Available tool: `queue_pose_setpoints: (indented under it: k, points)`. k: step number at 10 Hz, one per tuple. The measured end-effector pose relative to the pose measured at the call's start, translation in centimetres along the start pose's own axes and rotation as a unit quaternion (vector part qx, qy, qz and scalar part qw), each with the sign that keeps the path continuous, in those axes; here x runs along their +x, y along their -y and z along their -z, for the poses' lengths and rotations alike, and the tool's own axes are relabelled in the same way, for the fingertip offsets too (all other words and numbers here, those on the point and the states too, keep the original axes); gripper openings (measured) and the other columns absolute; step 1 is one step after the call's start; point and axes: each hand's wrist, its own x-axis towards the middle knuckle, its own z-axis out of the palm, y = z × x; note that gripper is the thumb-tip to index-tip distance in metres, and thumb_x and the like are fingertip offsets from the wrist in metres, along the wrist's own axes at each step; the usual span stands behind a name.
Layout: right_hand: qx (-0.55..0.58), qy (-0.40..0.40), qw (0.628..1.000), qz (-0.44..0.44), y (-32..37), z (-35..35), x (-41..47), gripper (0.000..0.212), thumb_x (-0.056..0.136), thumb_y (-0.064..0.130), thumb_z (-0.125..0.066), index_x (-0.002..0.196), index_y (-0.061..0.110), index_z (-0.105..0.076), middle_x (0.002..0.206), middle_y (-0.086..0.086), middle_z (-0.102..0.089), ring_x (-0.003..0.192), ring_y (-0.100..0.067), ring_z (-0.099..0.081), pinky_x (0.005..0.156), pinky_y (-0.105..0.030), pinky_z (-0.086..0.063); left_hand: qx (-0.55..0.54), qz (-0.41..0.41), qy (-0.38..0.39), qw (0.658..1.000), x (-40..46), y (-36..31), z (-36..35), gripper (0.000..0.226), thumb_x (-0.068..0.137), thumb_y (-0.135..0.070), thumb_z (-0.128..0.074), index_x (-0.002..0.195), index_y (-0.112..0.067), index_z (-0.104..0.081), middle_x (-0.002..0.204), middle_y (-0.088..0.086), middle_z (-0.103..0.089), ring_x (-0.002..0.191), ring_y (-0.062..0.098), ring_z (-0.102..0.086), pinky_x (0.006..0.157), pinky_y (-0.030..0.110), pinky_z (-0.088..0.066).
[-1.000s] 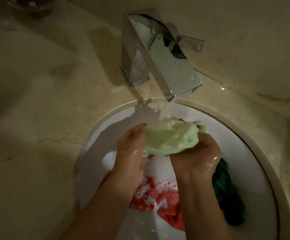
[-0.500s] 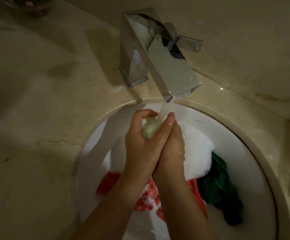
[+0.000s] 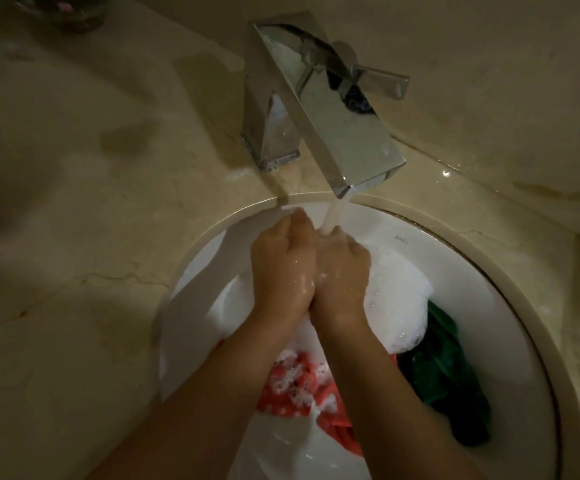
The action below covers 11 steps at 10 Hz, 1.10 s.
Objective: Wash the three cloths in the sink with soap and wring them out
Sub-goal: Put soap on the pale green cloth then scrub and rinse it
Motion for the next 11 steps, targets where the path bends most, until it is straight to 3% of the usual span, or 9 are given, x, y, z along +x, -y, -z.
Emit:
queue_pose_setpoints:
  k: [1, 2, 4, 6, 7, 8, 9, 10, 11]
  points:
    - [0.033, -0.118, 0.992, -0.026, 1.1, 0.8, 0.2, 0.044, 0.094, 0.011, -0.046, 0.050, 0.020, -0.045, 0.048, 0.003, -0.043, 0.050, -0.010, -0.041, 0.053, -0.029, -0.037, -0.052, 0.060, 0.054, 0.995, -0.6, -0.4, 0.3, 0.018, 0.094, -0.030, -0.058, 0.076, -0.025, -0.061, 0.075, -0.007, -0.065, 0.071, 0.006, -0.063, 0.062, 0.024, -0.050]
    - [0.044, -0.215, 0.973, 0.076, 1.6, 1.9, 0.3, 0.039, 0.098, 0.020, -0.045, 0.058, 0.020, -0.043, 0.052, 0.010, -0.042, 0.052, -0.005, -0.038, 0.055, -0.020, -0.037, -0.086, 0.136, 0.157, 0.974, -1.9, -0.3, 1.2, 0.045, 0.072, -0.058, -0.064, 0.108, -0.031, -0.062, 0.106, -0.005, -0.068, 0.094, 0.013, -0.065, 0.069, 0.029, -0.051]
    - [0.017, 0.018, 0.969, 0.245, 0.3, 3.5, -3.1, 0.016, 0.090, 0.020, -0.048, 0.080, 0.018, -0.060, 0.079, 0.003, -0.065, 0.078, -0.010, -0.062, 0.073, -0.022, -0.049, -0.374, 0.276, 0.164, 0.870, -1.0, 0.7, 3.9, 0.055, 0.082, -0.048, -0.059, 0.122, -0.011, -0.063, 0.108, 0.012, -0.072, 0.095, 0.024, -0.071, 0.074, 0.036, -0.056]
    - [0.171, 0.047, 0.973, -0.145, 0.1, 2.4, -2.7, 0.025, 0.099, 0.026, -0.048, 0.121, 0.025, -0.061, 0.104, 0.002, -0.073, 0.094, -0.011, -0.071, 0.073, -0.022, -0.056, -0.248, 0.110, 0.105, 0.957, -1.6, 0.9, 1.9, 0.041, 0.085, -0.025, -0.065, 0.122, -0.010, -0.060, 0.111, 0.011, -0.071, 0.103, 0.027, -0.069, 0.078, 0.030, -0.058]
    - [0.148, -0.018, 0.982, -0.113, 0.2, 2.2, -2.2, 0.021, 0.100, 0.018, -0.051, 0.111, 0.029, -0.064, 0.100, 0.000, -0.073, 0.092, -0.015, -0.071, 0.075, -0.027, -0.058, -0.165, 0.015, 0.086, 0.982, -2.2, 1.0, 1.5, 0.055, 0.072, -0.040, -0.070, 0.123, -0.021, -0.058, 0.123, 0.003, -0.061, 0.105, 0.014, -0.065, 0.073, 0.018, -0.056]
    - [0.081, 0.004, 0.997, -0.003, 0.2, 2.2, -2.6, 0.017, 0.098, 0.027, -0.052, 0.106, 0.040, -0.058, 0.102, 0.006, -0.070, 0.093, -0.011, -0.069, 0.079, -0.035, -0.058, -0.015, -0.071, 0.031, 0.997, -3.0, 1.7, 0.0, 0.047, 0.075, -0.050, -0.075, 0.114, -0.047, -0.049, 0.113, -0.018, -0.058, 0.103, -0.003, -0.060, 0.077, 0.010, -0.052]
    - [0.095, 0.022, 0.995, -0.026, 0.1, 1.9, -2.6, 0.009, 0.097, 0.041, -0.048, 0.098, 0.036, -0.055, 0.086, 0.013, -0.067, 0.080, -0.004, -0.067, 0.075, -0.032, -0.055, 0.101, -0.128, -0.066, 0.984, -2.9, 2.0, -1.2, 0.042, 0.074, -0.068, -0.067, 0.104, -0.051, -0.044, 0.094, -0.022, -0.058, 0.092, -0.006, -0.061, 0.074, 0.009, -0.050]
    - [0.066, 0.022, 0.996, -0.054, 0.0, 1.6, -1.5, 0.036, 0.100, 0.045, -0.041, 0.089, 0.019, -0.062, 0.068, 0.008, -0.066, 0.068, -0.005, -0.066, 0.068, -0.023, -0.052, 0.090, -0.120, -0.009, 0.989, -2.2, 1.4, -0.5, 0.041, 0.072, -0.072, -0.059, 0.086, -0.033, -0.056, 0.074, -0.018, -0.062, 0.077, -0.004, -0.063, 0.066, 0.005, -0.045]
    - [0.050, 0.012, 0.998, -0.034, -0.8, 1.1, -0.7, 0.032, 0.103, 0.035, -0.041, 0.088, 0.017, -0.063, 0.066, 0.008, -0.062, 0.062, 0.004, -0.062, 0.056, -0.004, -0.044, 0.054, -0.073, 0.042, 0.995, -1.4, 1.8, -0.9, 0.052, 0.078, -0.077, -0.049, 0.080, -0.027, -0.063, 0.069, -0.012, -0.066, 0.071, 0.000, -0.067, 0.074, 0.021, -0.057]
